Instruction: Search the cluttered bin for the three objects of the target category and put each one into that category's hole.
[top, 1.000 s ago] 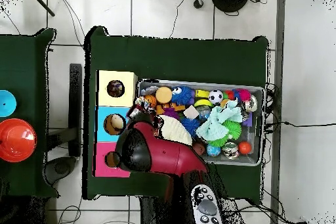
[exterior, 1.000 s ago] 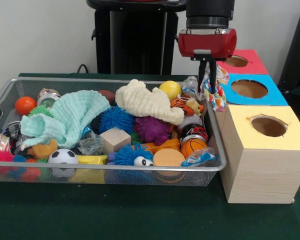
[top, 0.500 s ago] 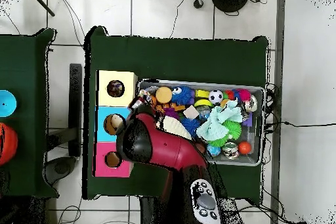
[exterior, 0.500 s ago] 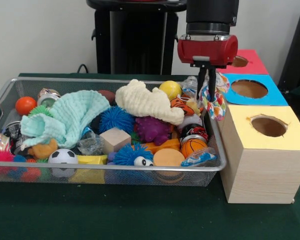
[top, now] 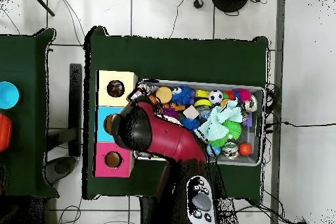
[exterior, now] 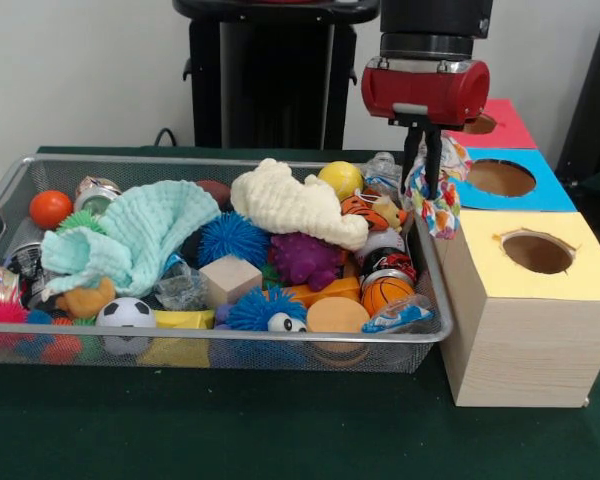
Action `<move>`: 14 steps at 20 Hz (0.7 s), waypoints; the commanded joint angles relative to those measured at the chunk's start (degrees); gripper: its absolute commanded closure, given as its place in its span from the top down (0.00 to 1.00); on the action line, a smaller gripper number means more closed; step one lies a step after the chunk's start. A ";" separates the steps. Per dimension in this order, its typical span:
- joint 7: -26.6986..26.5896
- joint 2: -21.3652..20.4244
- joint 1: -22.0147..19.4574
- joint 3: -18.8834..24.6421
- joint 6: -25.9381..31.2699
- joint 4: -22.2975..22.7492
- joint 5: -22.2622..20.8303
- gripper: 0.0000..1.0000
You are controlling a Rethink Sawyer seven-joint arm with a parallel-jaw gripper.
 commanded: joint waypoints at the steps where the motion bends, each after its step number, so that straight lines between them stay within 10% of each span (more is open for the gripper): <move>1: 11.36 3.51 2.57 -2.67 9.24 -9.39 4.57 0.00; 14: 13.95 7.74 7.98 -5.21 7.48 -9.72 9.73 0.00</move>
